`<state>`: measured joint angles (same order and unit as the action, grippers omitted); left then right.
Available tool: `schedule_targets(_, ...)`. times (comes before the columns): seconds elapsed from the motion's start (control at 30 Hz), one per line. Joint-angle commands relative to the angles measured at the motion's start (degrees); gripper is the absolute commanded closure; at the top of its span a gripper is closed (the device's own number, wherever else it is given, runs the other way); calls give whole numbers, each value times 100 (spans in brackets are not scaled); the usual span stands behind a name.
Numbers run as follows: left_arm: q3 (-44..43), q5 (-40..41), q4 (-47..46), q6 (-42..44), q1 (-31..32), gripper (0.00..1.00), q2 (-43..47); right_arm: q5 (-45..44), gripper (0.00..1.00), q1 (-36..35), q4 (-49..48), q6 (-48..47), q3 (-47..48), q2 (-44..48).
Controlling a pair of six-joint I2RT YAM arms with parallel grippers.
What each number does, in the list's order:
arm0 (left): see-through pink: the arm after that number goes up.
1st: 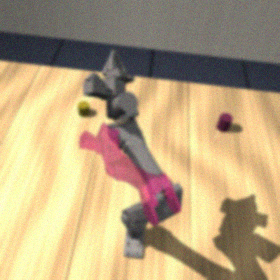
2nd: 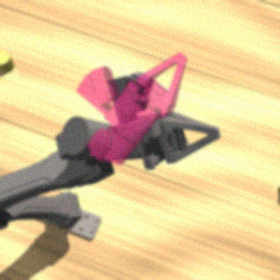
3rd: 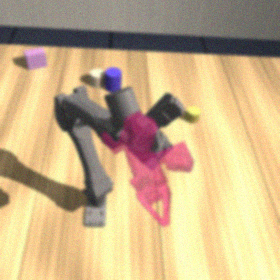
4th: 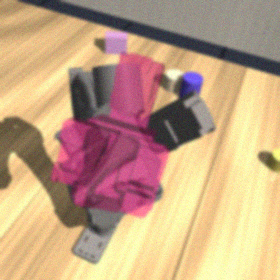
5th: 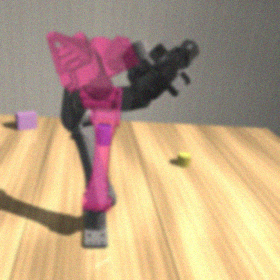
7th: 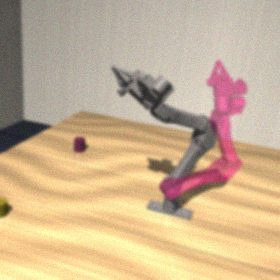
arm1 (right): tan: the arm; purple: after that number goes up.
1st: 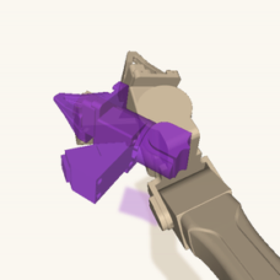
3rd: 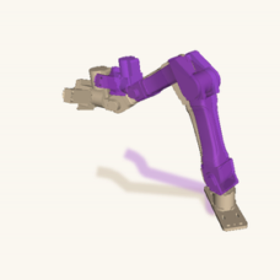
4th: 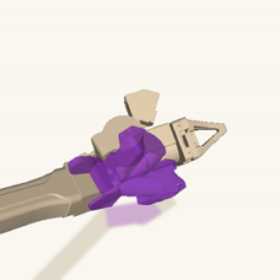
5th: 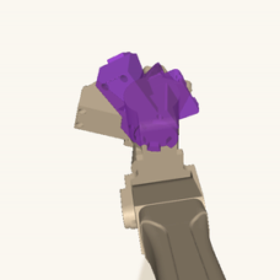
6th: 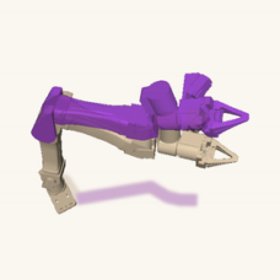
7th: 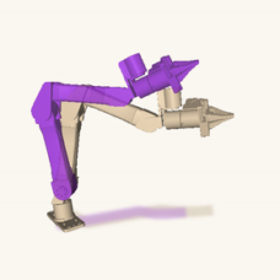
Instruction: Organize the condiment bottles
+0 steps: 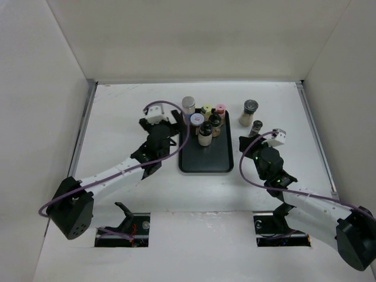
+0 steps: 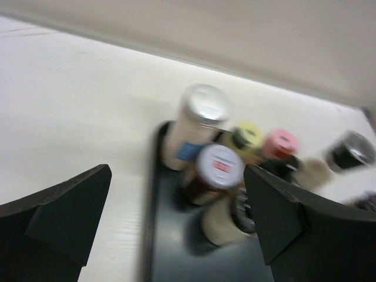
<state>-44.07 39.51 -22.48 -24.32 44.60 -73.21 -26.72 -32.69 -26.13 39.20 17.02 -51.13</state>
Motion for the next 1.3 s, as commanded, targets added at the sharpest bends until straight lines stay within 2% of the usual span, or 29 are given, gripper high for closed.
schedule_targets(0.0,801,778,-319,-581,-657,0,350,-272,57,-58,-244,-132,372,-230)
schedule_targets(0.1,1540,288,-274,-1240,-1202,0,667,-447,69,-110,-112,-272,653,-537)
schedule_targets(0.2,2121,-47,-353,-1742,-1712,0,860,-860,69,-119,195,-290,943,-704)
schedule_targets(0.3,2587,-425,-686,-1927,-2204,0,1098,-1308,54,-93,520,-518,1250,-863)
schedule_targets(0.43,3106,-733,-1556,-2217,-2337,0,1081,-1817,27,205,1196,-931,1848,-1266)
schedule_targets(0.53,3098,-1084,-1663,-2306,-2276,0,879,-2109,15,582,1618,-1177,2208,-1653)
schedule_targets(0.73,3010,-1112,-1681,-2297,-2083,0,659,-1636,2,1233,2006,-1397,2789,-2461)
schedule_targets(0.93,3019,-1112,-1690,-2288,-2065,0,703,-1099,5,1533,1700,-1406,3044,-3147)
schedule_targets(1.2,2957,-1305,-1751,-2314,-2091,0,518,-668,18,1700,1497,-1459,3396,-3877)
schedule_targets(1.27,2957,-1323,-1769,-2323,-2091,0,474,-598,25,1700,1506,-1459,3475,-4000)
